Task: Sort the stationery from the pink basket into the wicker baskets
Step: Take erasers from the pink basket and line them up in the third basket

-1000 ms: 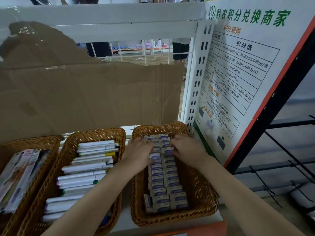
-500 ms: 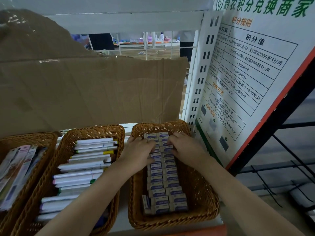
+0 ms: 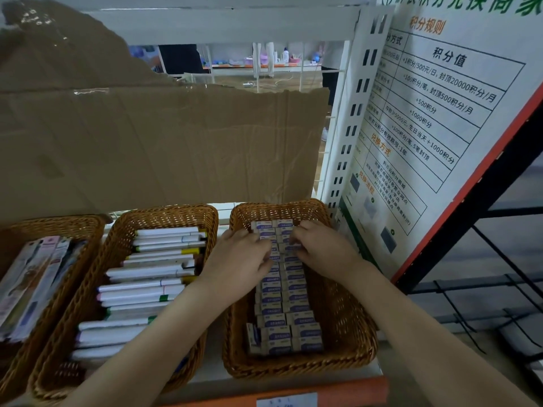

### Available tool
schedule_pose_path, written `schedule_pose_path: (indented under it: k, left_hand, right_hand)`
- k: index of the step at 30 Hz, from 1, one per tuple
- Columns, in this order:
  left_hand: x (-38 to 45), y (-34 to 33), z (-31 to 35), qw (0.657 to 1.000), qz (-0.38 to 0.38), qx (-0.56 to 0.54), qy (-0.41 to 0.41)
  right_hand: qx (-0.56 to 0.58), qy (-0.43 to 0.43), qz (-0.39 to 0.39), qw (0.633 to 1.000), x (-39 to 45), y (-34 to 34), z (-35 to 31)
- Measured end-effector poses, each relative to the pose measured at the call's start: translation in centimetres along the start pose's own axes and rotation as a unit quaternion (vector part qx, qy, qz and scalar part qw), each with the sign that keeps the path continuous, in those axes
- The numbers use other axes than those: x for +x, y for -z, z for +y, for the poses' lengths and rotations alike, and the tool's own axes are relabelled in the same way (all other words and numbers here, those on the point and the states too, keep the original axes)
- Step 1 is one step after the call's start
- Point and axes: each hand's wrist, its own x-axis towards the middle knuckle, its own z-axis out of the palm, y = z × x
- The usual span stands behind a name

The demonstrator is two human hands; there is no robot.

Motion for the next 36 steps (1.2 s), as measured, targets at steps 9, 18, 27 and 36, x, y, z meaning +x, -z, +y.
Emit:
schedule_pose_path:
  k: [9,18,27,36]
  left_hand:
    - [-8.9,1.5,4.7,0.991,0.089,-0.081,-0.058]
    - [-12.2,-2.1,6.1,0.982,0.104,-0.082,-0.138]
    - [-12.6,-3.2,6.2,0.977,0.150,-0.068,-0.137]
    - [-12.7,-3.5,6.1,0.972,0.171,-0.074,-0.140]
  right_hand:
    - [0.095,0.088,-0.108,0.986,-3.1,1.2,-4.0]
    - [0.086,0.148,-0.207,0.963,-3.5,-0.1,-7.3]
    - [0.085,0.135,-0.249,0.955,-3.6,-0.3,-8.0]
    - [0.319,0.039,-0.193,0.927,-4.5,0.0,-7.1]
